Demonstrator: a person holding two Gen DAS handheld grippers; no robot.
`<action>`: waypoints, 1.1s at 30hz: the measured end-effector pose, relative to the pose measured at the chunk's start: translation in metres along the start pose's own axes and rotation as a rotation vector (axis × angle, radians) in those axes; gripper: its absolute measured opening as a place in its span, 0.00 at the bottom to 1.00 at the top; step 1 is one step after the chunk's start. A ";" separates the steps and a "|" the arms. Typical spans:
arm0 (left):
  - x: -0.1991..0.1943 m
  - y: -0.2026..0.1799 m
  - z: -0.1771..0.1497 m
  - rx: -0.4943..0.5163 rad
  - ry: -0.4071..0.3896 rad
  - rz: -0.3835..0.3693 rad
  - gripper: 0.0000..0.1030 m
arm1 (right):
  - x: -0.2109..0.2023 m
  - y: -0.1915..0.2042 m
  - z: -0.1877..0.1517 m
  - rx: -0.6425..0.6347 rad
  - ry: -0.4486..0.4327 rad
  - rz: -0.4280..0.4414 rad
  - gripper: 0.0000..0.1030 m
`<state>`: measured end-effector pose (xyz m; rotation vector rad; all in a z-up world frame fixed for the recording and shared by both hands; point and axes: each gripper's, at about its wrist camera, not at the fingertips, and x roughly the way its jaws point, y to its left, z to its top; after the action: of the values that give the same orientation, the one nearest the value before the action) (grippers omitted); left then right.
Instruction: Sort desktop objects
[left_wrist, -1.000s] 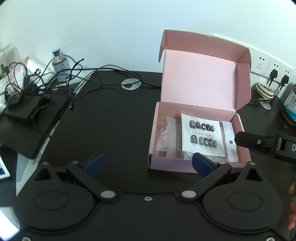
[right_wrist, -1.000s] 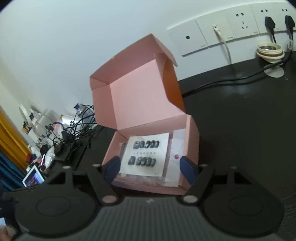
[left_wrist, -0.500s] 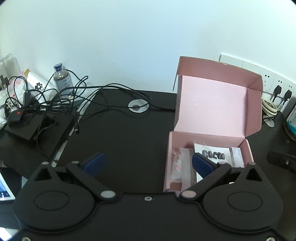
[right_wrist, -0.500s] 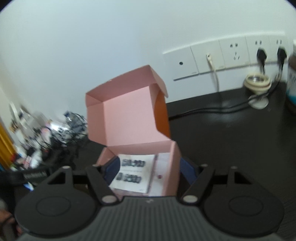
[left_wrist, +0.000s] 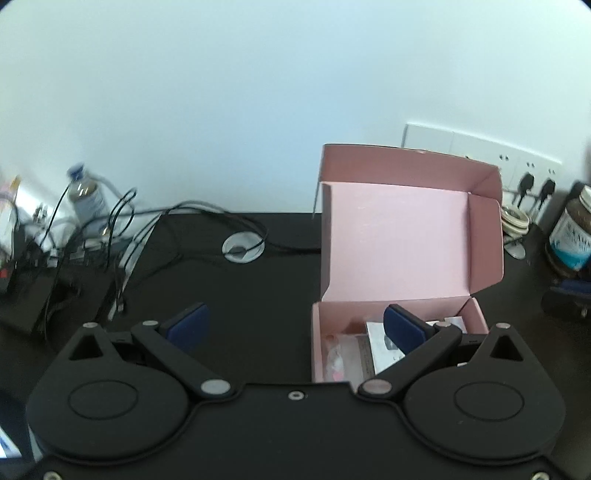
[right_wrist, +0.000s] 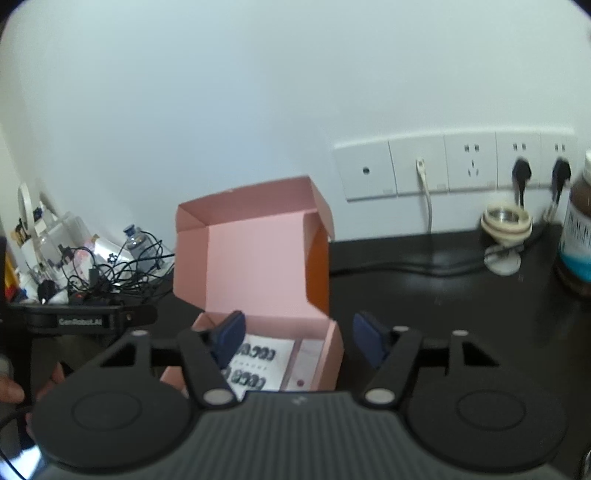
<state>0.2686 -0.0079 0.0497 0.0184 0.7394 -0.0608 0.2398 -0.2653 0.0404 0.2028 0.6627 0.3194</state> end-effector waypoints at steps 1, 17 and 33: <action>0.001 -0.001 0.002 0.008 -0.005 -0.006 0.99 | 0.001 0.000 0.001 -0.007 -0.001 -0.007 0.61; 0.017 -0.005 0.024 -0.039 -0.037 -0.010 0.90 | 0.026 -0.002 0.025 -0.076 -0.005 -0.032 0.33; 0.028 0.001 0.027 -0.043 -0.049 -0.040 0.64 | 0.064 0.003 0.032 -0.089 0.053 -0.029 0.31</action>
<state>0.3071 -0.0089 0.0509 -0.0384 0.6922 -0.0831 0.3068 -0.2428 0.0290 0.1002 0.7018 0.3271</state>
